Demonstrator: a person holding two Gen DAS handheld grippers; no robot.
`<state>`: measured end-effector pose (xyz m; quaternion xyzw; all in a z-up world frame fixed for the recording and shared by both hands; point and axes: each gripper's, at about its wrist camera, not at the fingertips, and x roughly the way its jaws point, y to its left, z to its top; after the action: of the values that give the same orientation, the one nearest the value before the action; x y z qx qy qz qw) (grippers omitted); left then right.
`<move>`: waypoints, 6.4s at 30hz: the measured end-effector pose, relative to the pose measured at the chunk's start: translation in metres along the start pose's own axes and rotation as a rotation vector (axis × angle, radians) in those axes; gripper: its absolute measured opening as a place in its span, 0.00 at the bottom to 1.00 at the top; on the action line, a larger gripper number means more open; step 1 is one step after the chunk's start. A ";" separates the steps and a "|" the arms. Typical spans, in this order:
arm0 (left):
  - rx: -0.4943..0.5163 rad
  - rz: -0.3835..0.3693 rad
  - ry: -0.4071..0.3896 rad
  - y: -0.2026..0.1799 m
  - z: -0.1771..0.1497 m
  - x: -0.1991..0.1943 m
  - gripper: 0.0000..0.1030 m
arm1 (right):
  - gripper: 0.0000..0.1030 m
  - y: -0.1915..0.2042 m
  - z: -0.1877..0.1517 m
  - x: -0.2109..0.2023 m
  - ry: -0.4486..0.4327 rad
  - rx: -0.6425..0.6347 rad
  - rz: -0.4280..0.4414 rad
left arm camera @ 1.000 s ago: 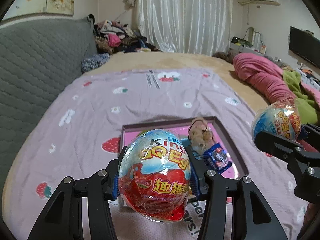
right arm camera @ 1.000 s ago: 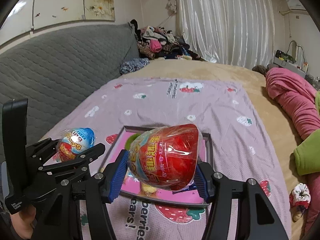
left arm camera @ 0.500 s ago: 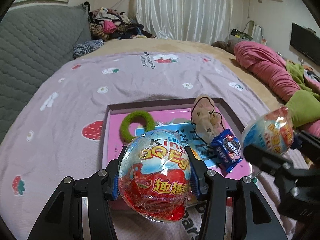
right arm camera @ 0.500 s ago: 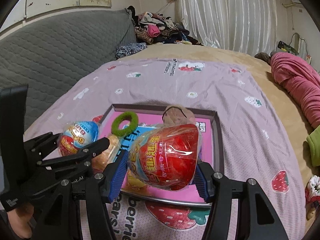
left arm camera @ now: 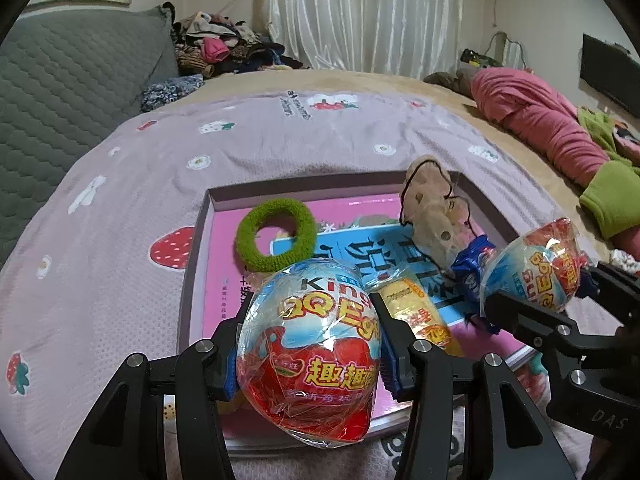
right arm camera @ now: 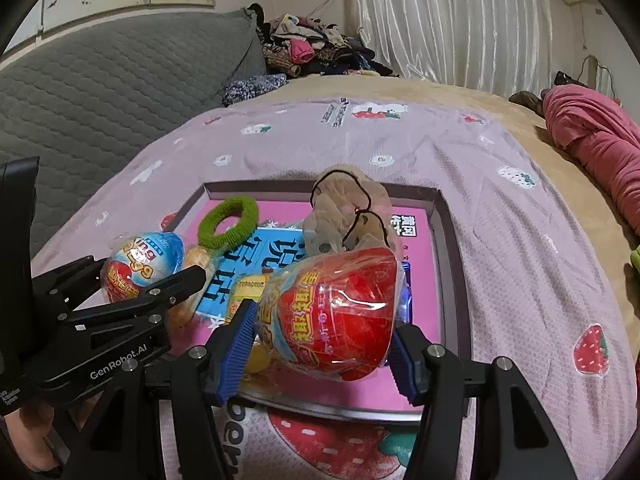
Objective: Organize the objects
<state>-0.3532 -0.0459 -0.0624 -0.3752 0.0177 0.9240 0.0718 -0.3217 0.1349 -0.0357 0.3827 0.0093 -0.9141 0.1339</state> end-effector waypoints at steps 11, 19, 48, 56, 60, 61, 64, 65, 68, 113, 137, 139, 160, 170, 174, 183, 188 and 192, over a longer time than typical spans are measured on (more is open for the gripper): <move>0.019 0.017 0.030 0.000 -0.007 0.015 0.52 | 0.58 -0.001 -0.006 0.016 0.037 -0.021 -0.016; 0.039 0.032 0.021 -0.002 -0.007 0.018 0.53 | 0.59 0.003 -0.009 0.025 0.053 -0.045 -0.033; 0.052 0.058 0.044 -0.005 -0.011 0.029 0.70 | 0.59 0.002 -0.008 0.028 0.057 -0.056 -0.052; 0.052 0.068 0.032 -0.003 -0.010 0.022 0.72 | 0.59 -0.001 -0.005 0.020 0.034 -0.041 -0.052; 0.043 0.063 0.033 -0.001 -0.009 0.020 0.74 | 0.59 -0.001 -0.004 0.018 0.029 -0.038 -0.050; 0.041 0.065 0.034 -0.001 -0.009 0.020 0.77 | 0.59 -0.001 -0.004 0.018 0.029 -0.038 -0.051; 0.037 0.066 0.025 0.000 -0.008 0.017 0.78 | 0.59 -0.001 -0.004 0.017 0.023 -0.036 -0.052; 0.036 0.064 0.022 0.001 -0.008 0.016 0.78 | 0.59 -0.001 -0.004 0.017 0.022 -0.036 -0.050; 0.032 0.063 0.020 0.002 -0.007 0.015 0.79 | 0.59 0.000 -0.004 0.016 0.021 -0.038 -0.051; -0.018 0.128 -0.121 0.009 0.009 -0.116 0.93 | 0.92 0.012 0.008 -0.102 -0.130 0.004 -0.119; -0.047 0.144 -0.202 0.008 -0.008 -0.255 0.93 | 0.99 0.042 0.000 -0.212 -0.186 0.020 -0.123; -0.047 0.155 -0.189 0.008 -0.013 -0.261 0.93 | 0.99 0.042 -0.005 -0.219 -0.187 0.023 -0.120; -0.038 0.153 -0.176 -0.012 -0.064 -0.303 0.93 | 0.99 0.063 -0.059 -0.267 -0.203 0.000 -0.102; -0.032 0.176 -0.176 -0.022 -0.086 -0.305 0.93 | 0.99 0.053 -0.083 -0.267 -0.203 0.018 -0.120; -0.034 0.175 -0.174 -0.022 -0.094 -0.301 0.93 | 0.99 0.050 -0.091 -0.263 -0.200 0.022 -0.120; -0.031 0.159 -0.145 -0.020 -0.118 -0.276 0.93 | 0.99 0.045 -0.114 -0.250 -0.187 0.021 -0.126; -0.047 0.155 -0.128 -0.019 -0.129 -0.267 0.93 | 0.99 0.040 -0.128 -0.239 -0.170 0.034 -0.134; -0.054 0.154 -0.118 -0.016 -0.137 -0.259 0.93 | 0.99 0.036 -0.141 -0.228 -0.154 0.043 -0.140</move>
<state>-0.0732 -0.0732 0.0199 -0.3196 0.0173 0.9474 -0.0084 -0.0619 0.1711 0.0277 0.3124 0.0064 -0.9479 0.0617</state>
